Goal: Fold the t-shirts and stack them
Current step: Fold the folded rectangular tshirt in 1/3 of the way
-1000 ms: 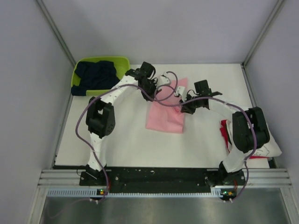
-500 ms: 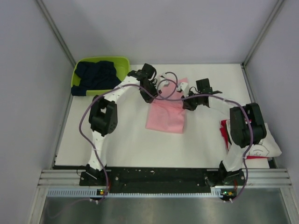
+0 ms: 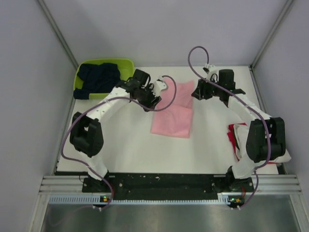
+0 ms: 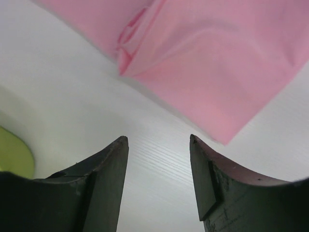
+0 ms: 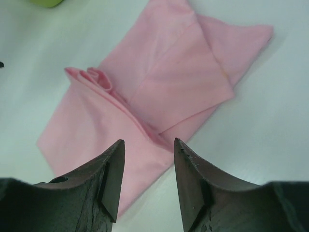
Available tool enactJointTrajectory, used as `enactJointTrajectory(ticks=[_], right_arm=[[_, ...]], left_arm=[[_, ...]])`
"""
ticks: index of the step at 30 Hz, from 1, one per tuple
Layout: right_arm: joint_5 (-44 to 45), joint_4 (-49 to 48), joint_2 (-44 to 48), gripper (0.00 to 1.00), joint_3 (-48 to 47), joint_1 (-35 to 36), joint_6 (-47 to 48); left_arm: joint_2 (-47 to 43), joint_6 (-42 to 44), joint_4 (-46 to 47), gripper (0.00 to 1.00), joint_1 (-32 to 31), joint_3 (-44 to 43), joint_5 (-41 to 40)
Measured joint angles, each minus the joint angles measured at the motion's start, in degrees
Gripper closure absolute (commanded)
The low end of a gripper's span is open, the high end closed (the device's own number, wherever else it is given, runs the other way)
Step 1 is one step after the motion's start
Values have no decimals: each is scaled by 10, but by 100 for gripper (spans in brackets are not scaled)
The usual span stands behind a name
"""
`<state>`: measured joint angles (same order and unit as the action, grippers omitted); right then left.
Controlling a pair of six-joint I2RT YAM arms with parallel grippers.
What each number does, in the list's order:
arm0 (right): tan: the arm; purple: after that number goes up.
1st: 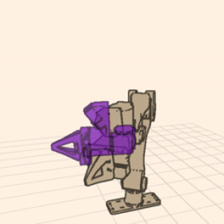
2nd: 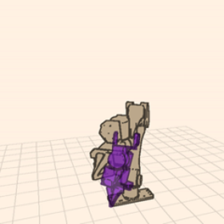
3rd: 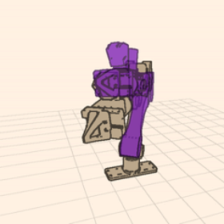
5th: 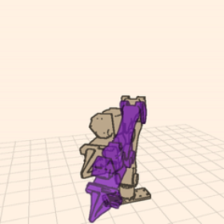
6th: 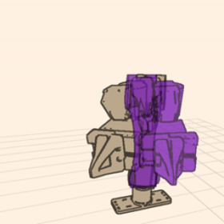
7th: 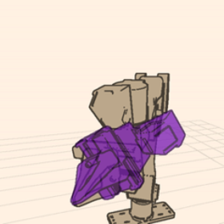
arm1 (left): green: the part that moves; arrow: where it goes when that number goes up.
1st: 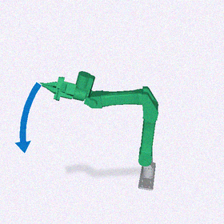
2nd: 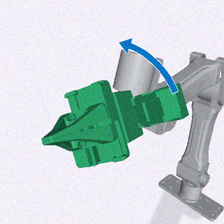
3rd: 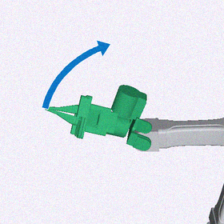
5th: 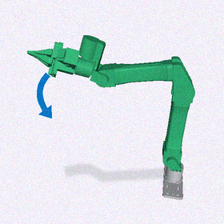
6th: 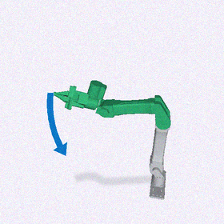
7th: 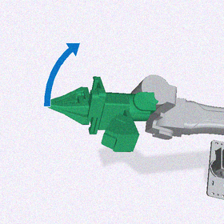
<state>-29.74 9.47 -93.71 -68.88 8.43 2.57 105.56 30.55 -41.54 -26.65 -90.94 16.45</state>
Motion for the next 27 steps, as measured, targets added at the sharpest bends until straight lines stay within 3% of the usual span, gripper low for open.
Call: enactJointTrajectory(ticks=[3, 5, 10, 13, 20, 24, 27], right_arm=[[-19, -5, 16, 61, 45, 4, -57], [-31, -6, 25, 70, 92, 9, -80], [-76, -21, 49, 92, 188, 55, -141], [-94, -51, 39, 96, 219, 68, -195], [-35, 8, 28, 91, 281, 47, -237], [-3, 62, 35, 82, 249, 37, -225], [1, 87, 82, 69, 215, 40, -181]], left_arm=[[-44, 7, 3, 44, -33, 51, 28], [-49, 19, 13, 43, -57, 80, 41], [-37, 40, 37, 46, -92, 162, 45], [-2, 40, 50, 48, -89, 164, 29], [1, 59, 44, 46, -90, 218, 22], [-38, 93, -1, 41, -96, 231, 41], [-85, 122, -12, 36, -97, 234, 64]])
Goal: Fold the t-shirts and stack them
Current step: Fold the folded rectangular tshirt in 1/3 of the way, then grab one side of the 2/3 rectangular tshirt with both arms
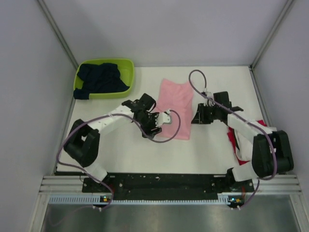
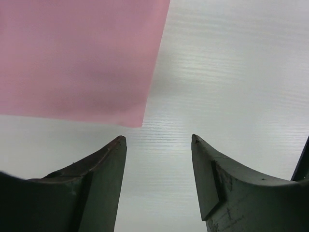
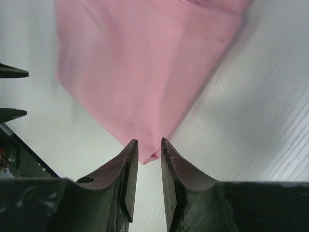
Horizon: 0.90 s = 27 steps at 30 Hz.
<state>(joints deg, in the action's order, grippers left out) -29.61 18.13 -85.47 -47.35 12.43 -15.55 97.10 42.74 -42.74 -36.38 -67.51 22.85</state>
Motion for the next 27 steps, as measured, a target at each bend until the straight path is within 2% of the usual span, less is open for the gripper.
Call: enactJointTrajectory(ticks=[4, 8, 11, 15, 16, 18, 22, 24, 25, 27], right_arm=[[-4, -8, 120, 52, -9, 37, 156], [-20, -36, 229, 49, 56, 118, 390], [-25, -30, 245, 49, 114, 159, 523], [-13, -17, 206, 48, 144, 176, 624], [-9, -21, 199, 48, 149, 179, 643], [1, -28, 181, 48, 152, 182, 672], [24, -42, 138, 48, 152, 191, 704], [38, -53, 117, 50, 152, 199, 711], [48, -61, 103, 52, 152, 206, 715], [59, -74, 77, 63, 145, 218, 718]], left_arm=[[-59, 32, 45, 36, 4, 20, 24], [-53, 69, 134, 35, 7, 72, 14], [-28, 88, 171, 36, 7, 104, -6], [-13, 95, 195, 43, 7, 111, -22], [-10, 95, 200, 47, 7, 110, -24], [-3, 93, 204, 66, 7, 107, -26], [9, 87, 202, 93, 7, 105, -22], [9, 88, 199, 100, 7, 104, -18], [9, 88, 196, 100, 7, 103, -17], [9, 88, 191, 100, 7, 100, -12]])
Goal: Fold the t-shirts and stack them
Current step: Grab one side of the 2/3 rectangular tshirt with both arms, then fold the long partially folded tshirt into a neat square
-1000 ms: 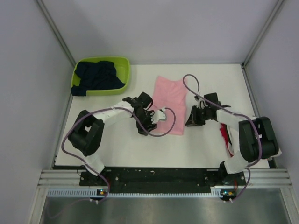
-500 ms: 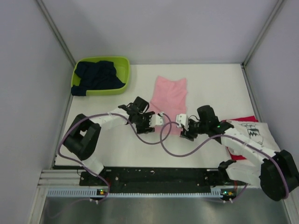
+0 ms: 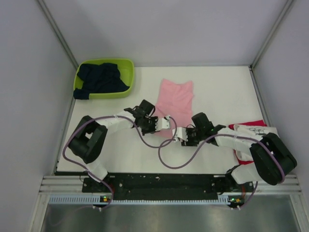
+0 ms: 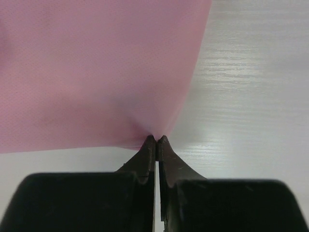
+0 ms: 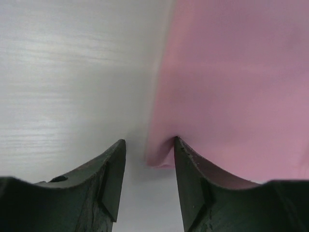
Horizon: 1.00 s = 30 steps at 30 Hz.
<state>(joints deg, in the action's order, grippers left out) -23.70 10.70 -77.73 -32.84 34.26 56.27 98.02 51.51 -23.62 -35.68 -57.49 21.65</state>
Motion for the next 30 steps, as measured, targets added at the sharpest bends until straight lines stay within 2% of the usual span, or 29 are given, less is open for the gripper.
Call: enactJointTrajectory(ticks=[2, 3, 9, 17, 24, 30], right_arm=[[11, -11, -17, 90, -11, 9, 3], [18, -15, -25, 100, -15, 14, 3], [67, 2, -29, 100, -25, 43, 1], [93, 164, 87, 100, -45, 118, -37], [43, 312, 198, 100, -110, 145, -92], [-10, 354, 239, 100, -153, 133, -114]], left_arm=[[0, -2, -7, 100, 0, -4, 3], [0, -4, -10, 100, 1, -7, 5], [-4, -22, -42, 100, 1, -17, 17], [-103, -41, -170, 100, -4, -17, 61], [-213, -47, -312, 100, -12, -16, 117], [-263, -56, -397, 100, -13, -54, 146]])
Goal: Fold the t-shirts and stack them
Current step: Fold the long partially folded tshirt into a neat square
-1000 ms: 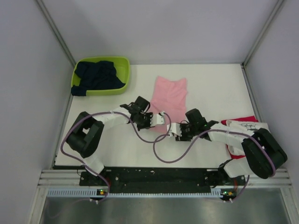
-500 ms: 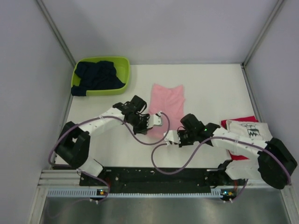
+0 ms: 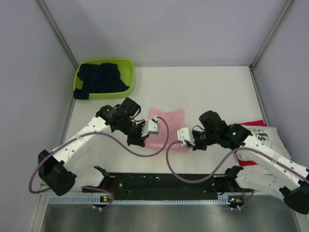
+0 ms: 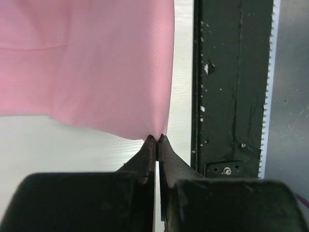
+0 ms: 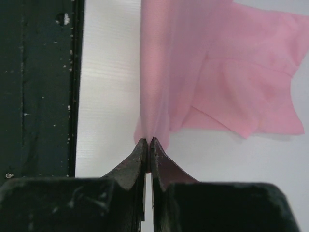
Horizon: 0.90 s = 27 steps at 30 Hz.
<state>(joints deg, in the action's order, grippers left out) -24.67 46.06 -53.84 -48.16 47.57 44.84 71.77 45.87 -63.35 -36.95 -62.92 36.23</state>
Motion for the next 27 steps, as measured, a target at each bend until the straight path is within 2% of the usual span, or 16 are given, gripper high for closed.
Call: enactJointTrajectory(ticks=[3, 6, 10, 18, 23, 27], right_arm=[[-23, -8, -31, 100, -27, -66, -13], [-33, -50, -104, 100, -67, -141, -36], [-36, -111, -221, 100, -131, -200, -55], [-32, -155, -421, 100, -254, -241, -70], [-24, -156, -479, 100, -299, -247, -77], [-15, -158, -490, 100, -302, -254, -90]], left_arm=[[15, -27, -5, 100, 1, -61, -25], [48, -55, 17, 100, 9, -113, -68], [139, -93, 63, 100, 51, -173, -118], [330, -156, 129, 100, 104, -283, -207], [375, -174, 151, 100, 108, -300, -229], [403, -175, 159, 98, 109, -323, -239]])
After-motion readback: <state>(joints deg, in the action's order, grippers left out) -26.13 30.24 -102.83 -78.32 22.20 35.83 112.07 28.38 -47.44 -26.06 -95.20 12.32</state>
